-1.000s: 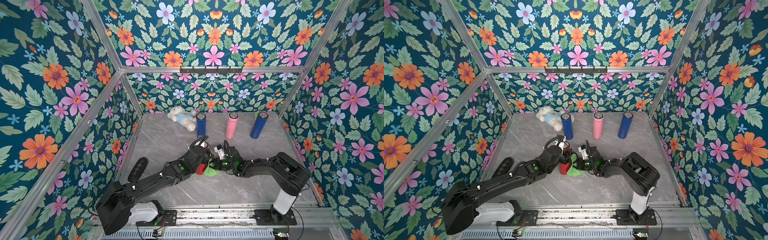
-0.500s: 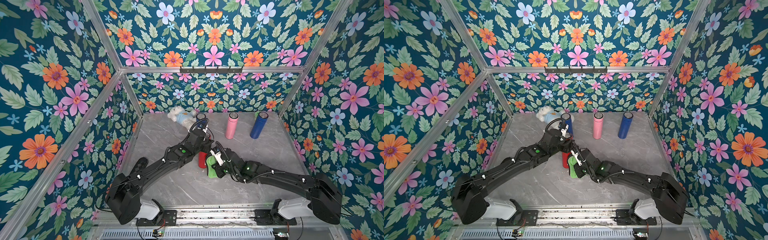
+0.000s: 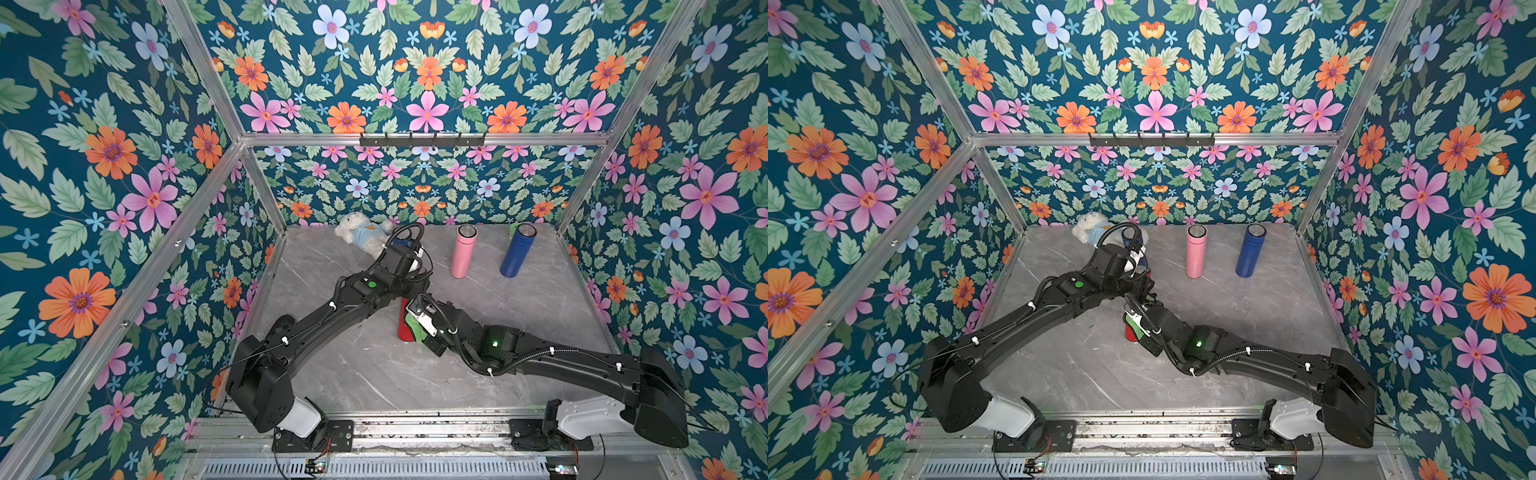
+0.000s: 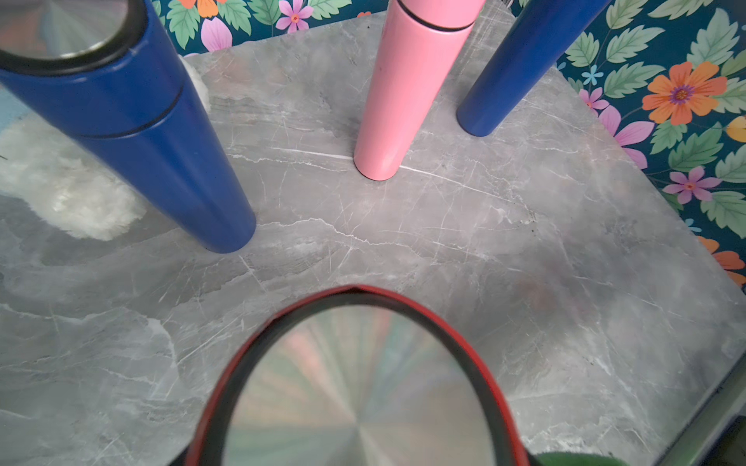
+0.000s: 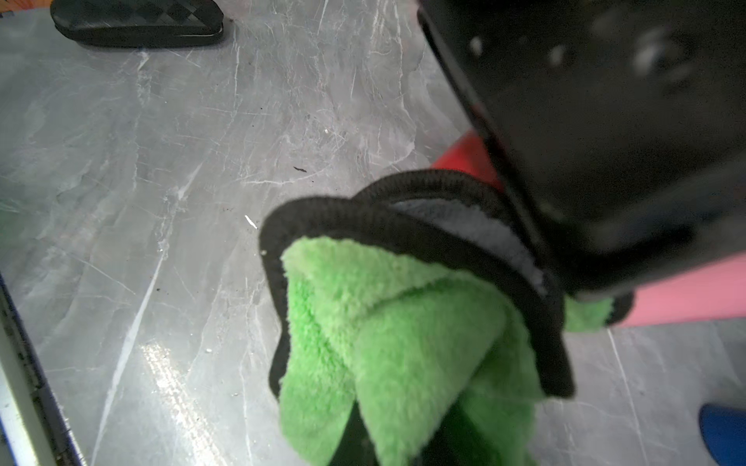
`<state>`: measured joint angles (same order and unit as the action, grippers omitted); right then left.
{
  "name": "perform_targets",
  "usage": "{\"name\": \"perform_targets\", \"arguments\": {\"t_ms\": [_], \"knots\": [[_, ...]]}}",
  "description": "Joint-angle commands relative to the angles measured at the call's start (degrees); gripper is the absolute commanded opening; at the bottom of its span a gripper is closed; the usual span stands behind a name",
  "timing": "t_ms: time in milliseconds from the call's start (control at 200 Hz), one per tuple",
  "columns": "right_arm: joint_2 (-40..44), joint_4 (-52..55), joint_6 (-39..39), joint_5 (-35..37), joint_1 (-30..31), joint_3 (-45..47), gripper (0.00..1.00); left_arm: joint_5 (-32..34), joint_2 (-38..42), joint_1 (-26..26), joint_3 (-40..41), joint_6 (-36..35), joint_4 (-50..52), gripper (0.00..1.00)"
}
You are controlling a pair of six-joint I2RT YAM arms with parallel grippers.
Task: Wipe the surface of the thermos
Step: Wipe the dirt from the surface of the thermos.
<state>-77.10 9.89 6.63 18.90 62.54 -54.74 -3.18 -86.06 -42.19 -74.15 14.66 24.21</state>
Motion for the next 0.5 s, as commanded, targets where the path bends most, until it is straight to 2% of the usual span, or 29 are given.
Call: {"name": "perform_targets", "arguments": {"t_ms": [0, 215, 410, 495], "knots": [[0.4, -3.8, 6.5, 4.3, 1.2, 0.1, 0.0, -3.7, -0.3, 0.8, -1.9, -0.9, 2.0, 0.0], [-1.1, -3.7, 14.2, 6.4, 2.2, -2.7, 0.0, -5.4, -2.1, 1.1, -4.3, -2.5, 4.7, 0.0], [-7.1, -2.9, 21.8, 9.1, 2.2, -8.2, 0.0, -6.4, -2.6, 1.1, -3.4, -2.5, 4.0, 0.0], [-10.4, -4.0, 25.6, 12.3, 2.1, -10.2, 0.0, -6.9, -3.0, 1.1, -3.8, -2.5, 4.8, 0.0]]}}
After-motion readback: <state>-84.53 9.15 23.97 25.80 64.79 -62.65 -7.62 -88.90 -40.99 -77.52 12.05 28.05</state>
